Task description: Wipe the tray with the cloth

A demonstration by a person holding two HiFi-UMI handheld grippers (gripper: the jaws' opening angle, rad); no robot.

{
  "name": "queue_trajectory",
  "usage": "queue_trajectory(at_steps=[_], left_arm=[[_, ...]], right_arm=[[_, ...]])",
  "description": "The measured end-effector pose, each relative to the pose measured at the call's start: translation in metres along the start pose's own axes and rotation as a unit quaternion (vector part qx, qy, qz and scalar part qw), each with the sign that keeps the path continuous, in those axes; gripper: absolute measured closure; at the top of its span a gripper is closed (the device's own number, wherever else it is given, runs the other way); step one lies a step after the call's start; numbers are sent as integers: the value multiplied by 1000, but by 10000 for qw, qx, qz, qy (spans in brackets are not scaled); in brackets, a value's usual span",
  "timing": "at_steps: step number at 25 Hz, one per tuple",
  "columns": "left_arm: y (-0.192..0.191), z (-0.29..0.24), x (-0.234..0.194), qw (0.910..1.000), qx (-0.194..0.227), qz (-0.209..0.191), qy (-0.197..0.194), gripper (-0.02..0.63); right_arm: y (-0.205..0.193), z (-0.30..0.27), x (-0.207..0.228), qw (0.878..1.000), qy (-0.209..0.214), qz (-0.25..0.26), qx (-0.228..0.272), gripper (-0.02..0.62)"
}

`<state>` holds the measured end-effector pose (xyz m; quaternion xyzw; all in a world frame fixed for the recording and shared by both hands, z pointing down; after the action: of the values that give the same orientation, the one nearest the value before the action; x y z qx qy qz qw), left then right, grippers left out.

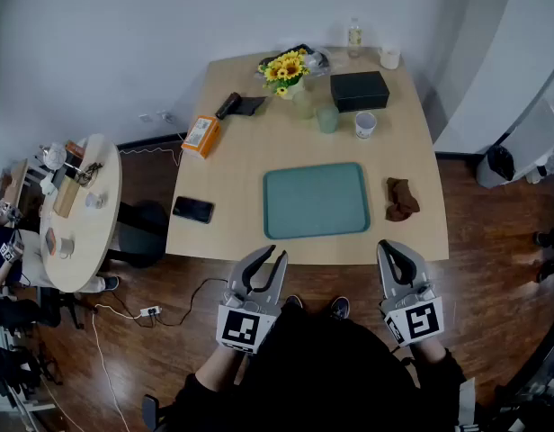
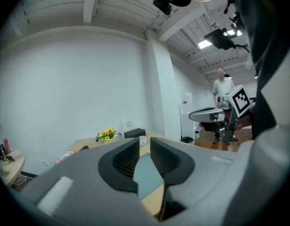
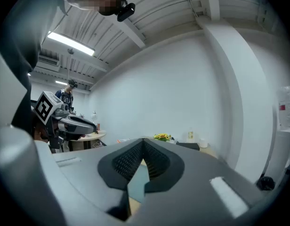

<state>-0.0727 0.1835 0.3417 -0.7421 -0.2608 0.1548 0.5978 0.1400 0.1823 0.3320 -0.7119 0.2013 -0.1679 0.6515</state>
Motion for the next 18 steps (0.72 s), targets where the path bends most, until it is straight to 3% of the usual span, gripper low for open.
queue_trajectory(at_steps=[9, 18], left_arm=[[-22, -60, -69, 9998, -149, 104, 129, 552], [-74, -125, -147, 9964, -674, 466, -225, 551]], right_arm=[[-19, -60, 47, 9990, -388, -90, -210, 594], [-49, -146, 68, 9914, -962, -103, -880, 571]])
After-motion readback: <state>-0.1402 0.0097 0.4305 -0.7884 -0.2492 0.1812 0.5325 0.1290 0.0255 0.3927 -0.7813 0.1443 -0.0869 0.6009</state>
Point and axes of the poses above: the fingertips, and each gripper's own axes: z backward along the fingers, x to its right, y out of its top, the point moved 3 cm from there along z, backward along the fingers
